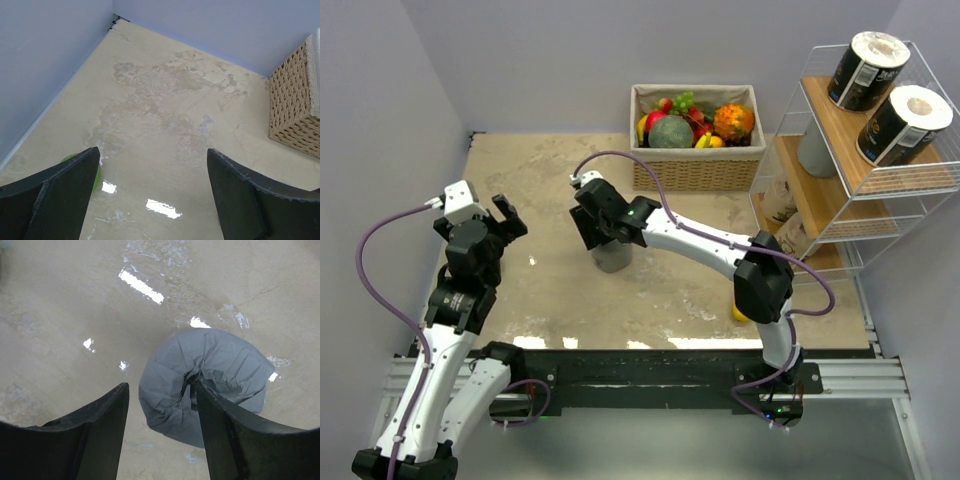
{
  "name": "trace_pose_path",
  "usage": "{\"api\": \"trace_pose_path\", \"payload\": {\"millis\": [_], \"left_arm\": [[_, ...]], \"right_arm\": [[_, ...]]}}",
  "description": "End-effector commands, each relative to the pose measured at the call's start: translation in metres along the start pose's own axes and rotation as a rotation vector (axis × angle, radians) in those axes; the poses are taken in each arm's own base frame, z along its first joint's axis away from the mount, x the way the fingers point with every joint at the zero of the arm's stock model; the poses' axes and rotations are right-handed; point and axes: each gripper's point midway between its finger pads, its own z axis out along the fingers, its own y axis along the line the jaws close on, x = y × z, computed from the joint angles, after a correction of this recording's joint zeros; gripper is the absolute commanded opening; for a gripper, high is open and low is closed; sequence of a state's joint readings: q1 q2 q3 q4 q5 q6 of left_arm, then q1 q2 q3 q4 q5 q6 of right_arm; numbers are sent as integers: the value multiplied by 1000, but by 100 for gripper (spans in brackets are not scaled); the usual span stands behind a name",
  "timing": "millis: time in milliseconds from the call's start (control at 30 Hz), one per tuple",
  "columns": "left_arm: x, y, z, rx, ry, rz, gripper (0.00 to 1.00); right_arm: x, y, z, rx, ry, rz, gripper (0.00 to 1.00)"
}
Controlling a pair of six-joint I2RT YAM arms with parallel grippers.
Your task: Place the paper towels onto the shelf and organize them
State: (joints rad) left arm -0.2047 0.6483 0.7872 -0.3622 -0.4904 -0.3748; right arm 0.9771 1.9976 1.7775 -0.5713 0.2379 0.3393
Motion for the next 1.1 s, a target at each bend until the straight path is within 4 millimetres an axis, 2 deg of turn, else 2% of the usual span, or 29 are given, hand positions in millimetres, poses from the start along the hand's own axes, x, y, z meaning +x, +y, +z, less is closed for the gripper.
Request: {"api": "trace_pose_path", "payload": {"millis": [0, 233, 400, 567, 633, 800, 867, 900, 1067], "left_arm": [[-20, 0, -3, -15, -58, -34, 93], [-19, 0, -3, -14, -53, -27, 93], [-20, 0, -2, -15, -55, -28, 93], [-19, 0, -2, -17, -54, -29, 94], [-18, 0, -2, -15, -50, -27, 94], [-17, -1, -1, -15, -45, -24, 94], [-17, -1, -1, -12, -45, -24, 94], [-17, -1, -2, -13, -46, -24, 94], [-18, -2, -2, -9, -49, -27, 94]], "right_arm": [[0, -5, 9, 72, 2, -54, 59], [24, -13, 25, 129, 57, -82, 57], [26, -20, 25, 160, 59, -105, 52], [26, -23, 23, 163, 50, -144, 41], [20, -25, 18, 166, 32, -160, 38], [9, -35, -2, 193, 19, -225, 34], [-1, -46, -18, 247, -1, -245, 34], [1, -54, -26, 276, 20, -271, 34], [-20, -88, -83, 412, -11, -332, 34]]}}
